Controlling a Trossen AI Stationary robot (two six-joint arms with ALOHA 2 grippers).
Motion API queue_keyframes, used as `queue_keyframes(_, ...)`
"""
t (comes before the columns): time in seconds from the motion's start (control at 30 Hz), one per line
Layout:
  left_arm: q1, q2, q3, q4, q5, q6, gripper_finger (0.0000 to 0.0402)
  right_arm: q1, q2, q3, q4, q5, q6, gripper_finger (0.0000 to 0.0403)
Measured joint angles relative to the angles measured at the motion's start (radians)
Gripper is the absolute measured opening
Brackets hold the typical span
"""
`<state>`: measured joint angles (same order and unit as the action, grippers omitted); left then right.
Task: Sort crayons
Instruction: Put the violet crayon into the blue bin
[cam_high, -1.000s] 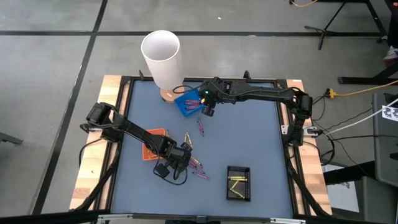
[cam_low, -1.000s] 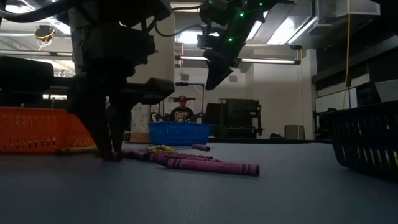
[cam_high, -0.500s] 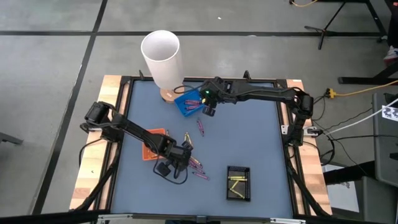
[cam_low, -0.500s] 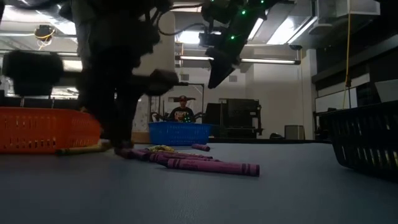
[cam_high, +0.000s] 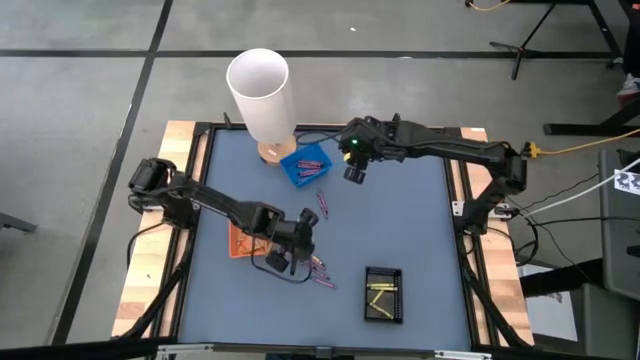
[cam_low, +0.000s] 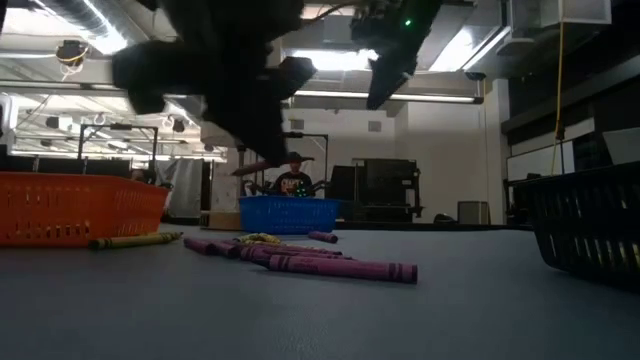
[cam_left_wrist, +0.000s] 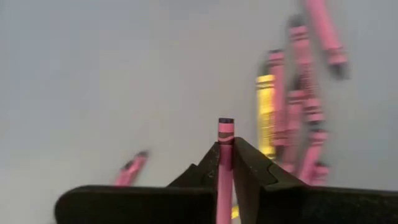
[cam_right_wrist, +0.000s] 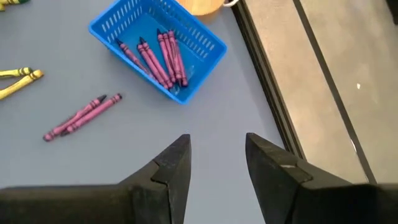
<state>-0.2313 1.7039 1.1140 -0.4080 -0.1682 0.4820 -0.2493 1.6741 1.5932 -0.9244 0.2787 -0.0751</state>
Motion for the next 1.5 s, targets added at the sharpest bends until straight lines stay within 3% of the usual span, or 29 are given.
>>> queue_keyframes(0.2,0.097,-0.001,0.023,0.033,-0.059,0.0,0.0012,0.0,-0.057,0.0,-0.103,0.0,0.002,0.0152)
queue_keyframes(0.57,0.32,-0.002,0.036,0.157,-0.062,-0.006,0.0012,0.0,-0.135,0.0,-0.272,-0.002,0.101,0.0152)
queue_keyframes(0.93,0.514,-0.002,0.036,0.174,-0.06,-0.008,0.0012,0.0,-0.144,0.0,-0.3,-0.025,0.131,0.0152)
queue_keyframes(1.23,0.594,-0.002,0.036,0.175,-0.058,-0.08,0.0017,0.001,-0.144,0.0,-0.297,-0.089,0.131,0.0152)
queue_keyframes(1.5,0.607,-0.002,0.035,0.174,-0.054,-0.109,0.0074,0.001,-0.144,0.0,-0.297,-0.089,0.131,0.0152)
